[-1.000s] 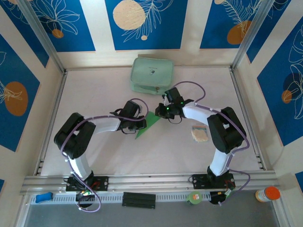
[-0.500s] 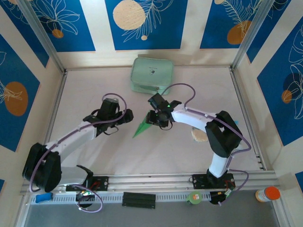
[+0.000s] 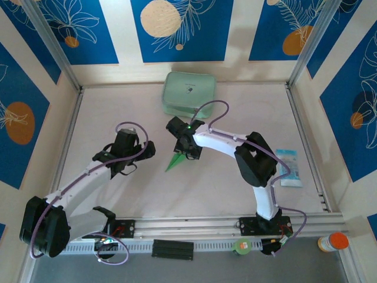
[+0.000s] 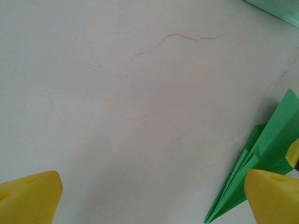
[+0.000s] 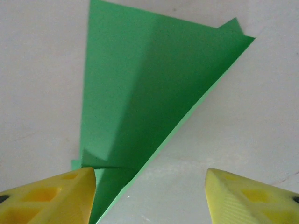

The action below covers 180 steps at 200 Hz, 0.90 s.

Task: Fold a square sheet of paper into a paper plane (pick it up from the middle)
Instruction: Turn over the paper plane at the center of the table.

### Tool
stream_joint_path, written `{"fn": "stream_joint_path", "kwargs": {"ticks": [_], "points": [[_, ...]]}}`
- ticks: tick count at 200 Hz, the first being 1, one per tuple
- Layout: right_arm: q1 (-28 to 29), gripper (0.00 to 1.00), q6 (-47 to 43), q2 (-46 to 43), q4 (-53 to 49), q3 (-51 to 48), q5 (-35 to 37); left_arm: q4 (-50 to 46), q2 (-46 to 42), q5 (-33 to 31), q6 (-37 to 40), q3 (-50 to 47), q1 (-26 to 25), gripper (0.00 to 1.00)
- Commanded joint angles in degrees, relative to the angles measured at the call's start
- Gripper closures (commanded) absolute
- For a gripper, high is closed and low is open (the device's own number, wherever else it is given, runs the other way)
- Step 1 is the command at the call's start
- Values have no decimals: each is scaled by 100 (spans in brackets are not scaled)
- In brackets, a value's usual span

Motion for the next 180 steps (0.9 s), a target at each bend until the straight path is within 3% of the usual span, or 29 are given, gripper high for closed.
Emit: {"fn": "stream_joint_path", "kwargs": {"ticks": [1,53,112,140,180], "points": [[-36,43,366,151,-502,258,271,-60,-36,76,182,-27,80,1],[-114,54,523,200,-533,178,61,109,22,344,203,-51,89,1],[-290,82,294,-110,71,-298,-320,246,119,618,68,-57,124,1],[-402,93,-230,-347,599,-624,-619,416,164,884,-77,-112,176,1],[-599,99,-1386,-746,1708,-1369,-1329,792,374,1689,-228,-202,219,0]]}}
